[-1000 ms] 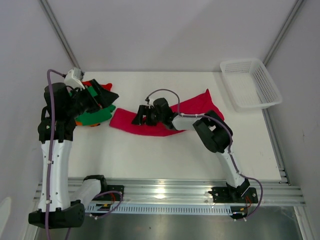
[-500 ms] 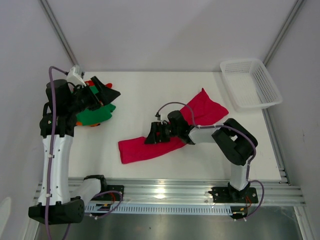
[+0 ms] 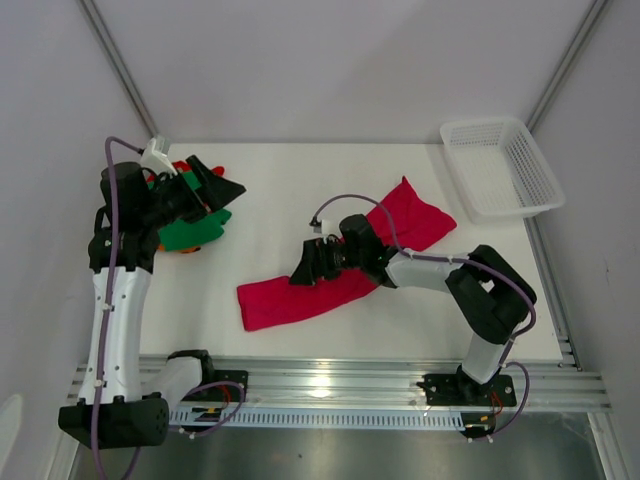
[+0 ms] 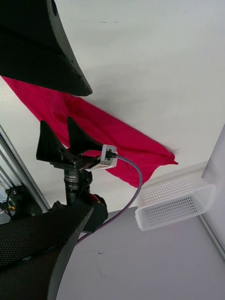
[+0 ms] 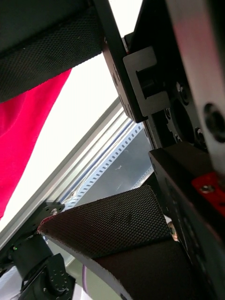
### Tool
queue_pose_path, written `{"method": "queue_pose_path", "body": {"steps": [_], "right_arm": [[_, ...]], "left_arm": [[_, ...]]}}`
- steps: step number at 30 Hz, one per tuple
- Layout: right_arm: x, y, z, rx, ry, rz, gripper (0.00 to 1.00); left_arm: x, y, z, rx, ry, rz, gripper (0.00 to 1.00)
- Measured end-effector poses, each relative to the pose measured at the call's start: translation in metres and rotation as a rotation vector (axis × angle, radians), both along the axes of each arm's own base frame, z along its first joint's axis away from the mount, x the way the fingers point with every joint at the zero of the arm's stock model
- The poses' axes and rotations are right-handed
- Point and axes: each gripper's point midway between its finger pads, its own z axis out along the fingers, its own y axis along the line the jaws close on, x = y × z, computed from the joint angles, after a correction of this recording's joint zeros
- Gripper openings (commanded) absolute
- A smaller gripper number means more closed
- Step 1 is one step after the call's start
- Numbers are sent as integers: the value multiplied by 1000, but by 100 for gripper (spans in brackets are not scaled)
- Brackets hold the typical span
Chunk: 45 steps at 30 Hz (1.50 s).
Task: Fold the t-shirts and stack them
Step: Rotate the tshirt 90 degrees
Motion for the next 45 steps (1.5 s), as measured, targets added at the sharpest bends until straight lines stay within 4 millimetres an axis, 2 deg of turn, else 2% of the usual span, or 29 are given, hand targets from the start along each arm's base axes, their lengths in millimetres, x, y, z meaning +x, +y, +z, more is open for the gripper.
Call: {"method": "queue_pose_path", "body": {"steps": [5, 9, 12, 17, 19, 21, 24, 29, 32, 34, 45], "right_arm": [[5, 0, 0, -12, -10, -36, 87], [-4, 10, 6, -12, -25, -27, 87], [-22, 33, 23, 17, -32, 30, 88], [-68, 88, 68, 114, -68, 199, 87], [-85, 101, 76, 131, -71, 254, 88], [-95, 104, 70, 110, -61, 280, 87], [-95, 97, 47, 41, -24, 275, 87], [-90, 80, -10, -98, 60, 233, 87], [-93, 69, -33, -162, 96, 217, 87], [-94, 65, -39, -182, 106, 213, 86], [-94, 61, -46, -198, 109, 206, 86]], "left_arm": [[2, -3, -10, -24, 24, -9, 99], [5, -3, -8, -31, 14, -11, 100], [7, -4, -7, -36, 4, -16, 99], [13, -4, -11, -38, 17, -20, 99], [14, -4, -13, -38, 23, -20, 100], [14, -4, -13, -37, 24, -19, 100], [14, -4, -14, -35, 27, -19, 99], [13, -3, -16, -31, 36, -20, 100], [12, -3, -18, -31, 43, -17, 99], [11, -3, -19, -31, 49, -16, 100], [7, -1, -16, -10, 50, -7, 99]]}}
